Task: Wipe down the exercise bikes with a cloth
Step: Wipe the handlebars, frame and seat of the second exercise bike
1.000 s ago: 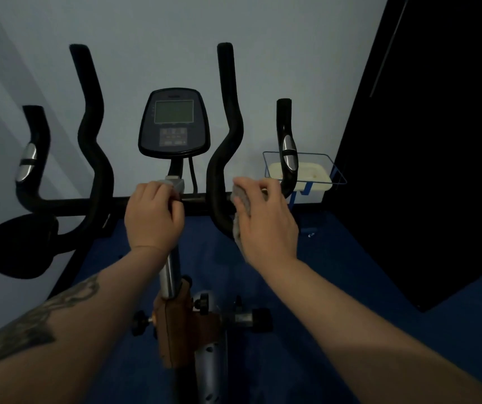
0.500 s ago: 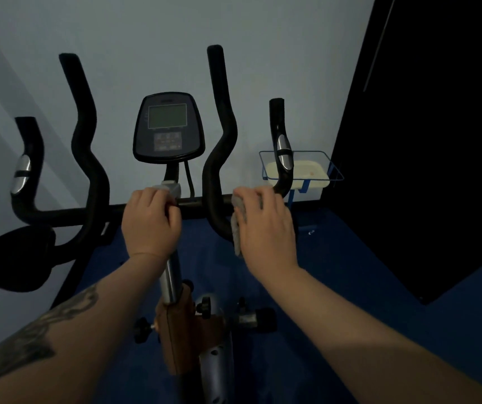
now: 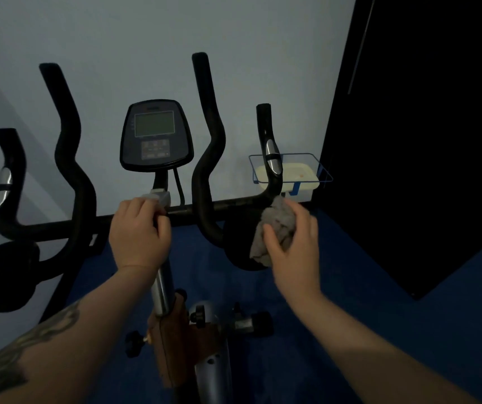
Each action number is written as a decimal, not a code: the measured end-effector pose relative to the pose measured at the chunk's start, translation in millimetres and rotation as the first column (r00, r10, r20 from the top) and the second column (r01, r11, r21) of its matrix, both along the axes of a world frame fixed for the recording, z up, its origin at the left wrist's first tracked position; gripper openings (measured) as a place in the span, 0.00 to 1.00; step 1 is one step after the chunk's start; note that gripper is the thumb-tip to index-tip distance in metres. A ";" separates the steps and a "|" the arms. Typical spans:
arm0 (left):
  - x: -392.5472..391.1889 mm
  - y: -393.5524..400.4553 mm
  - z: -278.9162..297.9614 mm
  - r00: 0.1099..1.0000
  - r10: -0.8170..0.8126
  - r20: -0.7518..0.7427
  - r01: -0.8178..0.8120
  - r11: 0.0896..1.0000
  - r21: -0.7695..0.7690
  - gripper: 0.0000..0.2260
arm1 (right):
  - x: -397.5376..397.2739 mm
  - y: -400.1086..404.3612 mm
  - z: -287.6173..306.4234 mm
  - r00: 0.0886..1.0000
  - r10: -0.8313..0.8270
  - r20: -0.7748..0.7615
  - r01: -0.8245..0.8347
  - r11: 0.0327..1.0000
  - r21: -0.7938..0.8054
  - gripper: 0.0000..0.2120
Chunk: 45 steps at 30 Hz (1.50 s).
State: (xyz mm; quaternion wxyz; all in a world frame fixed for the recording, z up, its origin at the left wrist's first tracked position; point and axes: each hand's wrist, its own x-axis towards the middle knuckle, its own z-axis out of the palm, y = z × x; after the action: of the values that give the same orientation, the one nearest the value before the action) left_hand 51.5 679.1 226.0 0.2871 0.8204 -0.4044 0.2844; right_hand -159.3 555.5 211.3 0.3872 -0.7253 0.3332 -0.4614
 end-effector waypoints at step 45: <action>0.3 -0.2 0.6 1.000 0.017 0.022 -0.017 1.000 -0.013 0.07 | -19.6 47.3 1.4 0.947 0.278 -0.160 -0.313 0.909 -0.273 0.23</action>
State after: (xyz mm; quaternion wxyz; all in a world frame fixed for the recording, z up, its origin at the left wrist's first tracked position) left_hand 51.8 678.9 226.5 0.2856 0.8188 -0.3987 0.2986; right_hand -178.8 602.8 212.7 0.3199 -0.8428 0.1688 -0.3986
